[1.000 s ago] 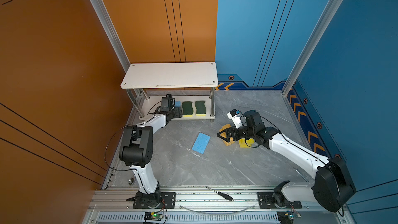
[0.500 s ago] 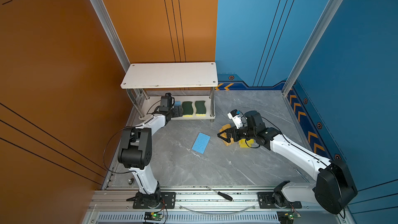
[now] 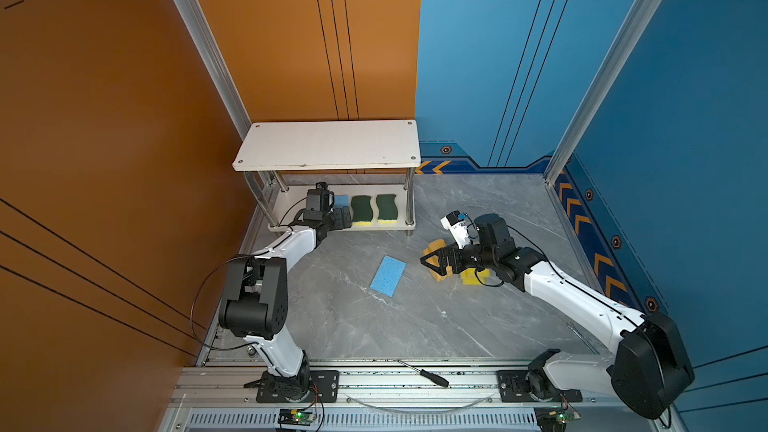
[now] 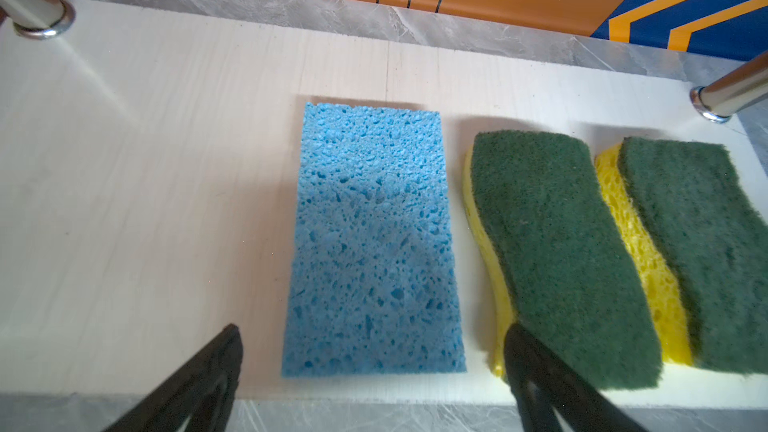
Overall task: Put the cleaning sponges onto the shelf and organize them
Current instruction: 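Open the left gripper and withdraw it toward the blue sponge on the table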
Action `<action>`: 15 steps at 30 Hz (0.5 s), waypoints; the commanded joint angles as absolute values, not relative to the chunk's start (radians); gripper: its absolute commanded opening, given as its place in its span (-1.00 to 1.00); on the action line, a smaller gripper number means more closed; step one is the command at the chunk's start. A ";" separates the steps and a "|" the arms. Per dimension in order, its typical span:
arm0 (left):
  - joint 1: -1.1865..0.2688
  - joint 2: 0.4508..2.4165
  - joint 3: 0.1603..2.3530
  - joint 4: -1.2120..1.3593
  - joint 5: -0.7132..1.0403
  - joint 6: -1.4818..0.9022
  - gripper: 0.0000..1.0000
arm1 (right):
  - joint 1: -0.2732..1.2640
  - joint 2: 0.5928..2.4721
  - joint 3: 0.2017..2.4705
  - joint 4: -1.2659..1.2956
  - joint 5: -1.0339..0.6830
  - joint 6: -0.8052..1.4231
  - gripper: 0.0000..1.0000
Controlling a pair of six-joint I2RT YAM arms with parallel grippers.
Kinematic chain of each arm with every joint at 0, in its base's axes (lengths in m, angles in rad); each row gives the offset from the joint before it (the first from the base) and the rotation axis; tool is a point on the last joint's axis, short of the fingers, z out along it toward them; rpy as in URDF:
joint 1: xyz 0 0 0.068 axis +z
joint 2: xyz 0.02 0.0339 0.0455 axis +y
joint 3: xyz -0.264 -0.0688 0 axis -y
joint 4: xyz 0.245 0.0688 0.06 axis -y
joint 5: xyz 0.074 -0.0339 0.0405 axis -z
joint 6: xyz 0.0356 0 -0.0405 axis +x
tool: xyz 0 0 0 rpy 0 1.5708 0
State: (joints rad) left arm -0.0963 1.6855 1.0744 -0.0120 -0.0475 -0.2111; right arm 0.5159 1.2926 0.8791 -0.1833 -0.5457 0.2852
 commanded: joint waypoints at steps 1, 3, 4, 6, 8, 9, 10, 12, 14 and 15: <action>-0.087 1.627 1.042 -0.023 -0.042 -0.233 0.99 | 0.507 1.278 0.869 -0.187 -0.538 0.281 1.00; -0.090 1.594 1.005 -0.023 -0.041 -0.246 1.00 | 0.507 1.282 0.872 -0.187 -0.540 0.279 1.00; -0.093 1.575 0.988 -0.023 -0.040 -0.252 0.97 | 0.507 1.285 0.874 -0.188 -0.541 0.279 1.00; -0.101 1.531 0.955 -0.023 -0.036 -0.266 0.96 | 0.506 1.290 0.879 -0.188 -0.543 0.278 1.00; -0.116 1.485 0.923 -0.024 -0.024 -0.277 0.96 | 0.503 1.297 0.883 -0.189 -0.546 0.276 1.00; -0.128 1.461 0.905 -0.023 -0.015 -0.281 0.96 | 0.500 1.300 0.888 -0.188 -0.550 0.275 1.00; -0.145 1.436 0.888 -0.024 -0.004 -0.279 0.96 | 0.498 1.306 0.891 -0.188 -0.554 0.273 1.00; -0.188 1.390 0.860 -0.028 -0.014 -0.258 0.95 | 0.496 1.316 0.897 -0.187 -0.561 0.270 1.00; -0.243 1.350 0.836 -0.039 -0.033 -0.242 0.95 | 0.492 1.329 0.906 -0.188 -0.568 0.268 1.00; -0.272 1.328 0.822 -0.044 -0.037 -0.236 0.95 | 0.489 1.336 0.909 -0.188 -0.571 0.267 1.00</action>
State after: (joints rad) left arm -0.2161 1.3750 0.8539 -0.0196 -0.0402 -0.2546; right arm 0.4969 1.3117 0.8799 -0.1829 -0.5503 0.2848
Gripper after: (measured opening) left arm 0.977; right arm 0.999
